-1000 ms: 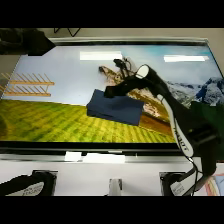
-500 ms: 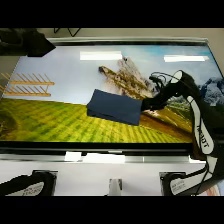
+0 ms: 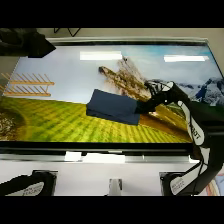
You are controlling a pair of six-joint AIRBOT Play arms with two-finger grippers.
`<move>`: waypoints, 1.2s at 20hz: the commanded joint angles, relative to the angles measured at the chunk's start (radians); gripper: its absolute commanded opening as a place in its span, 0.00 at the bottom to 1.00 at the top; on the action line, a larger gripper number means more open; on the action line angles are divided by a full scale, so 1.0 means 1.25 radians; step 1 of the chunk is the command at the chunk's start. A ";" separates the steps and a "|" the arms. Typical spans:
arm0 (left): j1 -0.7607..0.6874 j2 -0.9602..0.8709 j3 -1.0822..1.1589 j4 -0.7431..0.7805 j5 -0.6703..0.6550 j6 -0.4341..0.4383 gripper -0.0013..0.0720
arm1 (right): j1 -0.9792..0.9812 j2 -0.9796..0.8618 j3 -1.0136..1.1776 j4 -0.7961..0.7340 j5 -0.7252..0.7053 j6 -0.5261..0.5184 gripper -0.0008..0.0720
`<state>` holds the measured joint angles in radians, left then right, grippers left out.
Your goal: Fold the shirts.
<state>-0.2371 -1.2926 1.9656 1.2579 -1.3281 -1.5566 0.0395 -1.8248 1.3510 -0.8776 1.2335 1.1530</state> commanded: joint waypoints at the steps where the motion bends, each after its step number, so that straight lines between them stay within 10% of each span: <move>1: 0.000 -0.002 0.000 0.000 -0.001 0.000 0.06 | -0.003 0.013 0.032 0.101 -0.036 -0.083 0.05; 10: 0.000 -0.009 0.000 0.000 -0.001 0.021 0.06 | -0.375 0.202 0.299 -0.007 0.147 -0.023 0.05; 24: 0.000 -0.009 0.000 -0.001 -0.002 0.022 0.06 | -0.820 0.351 0.305 -0.015 0.114 0.049 0.05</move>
<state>-0.2371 -1.3037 1.9656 1.2575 -1.3300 -1.5303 -0.9207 -1.4155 1.7306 -0.8890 1.3884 1.1763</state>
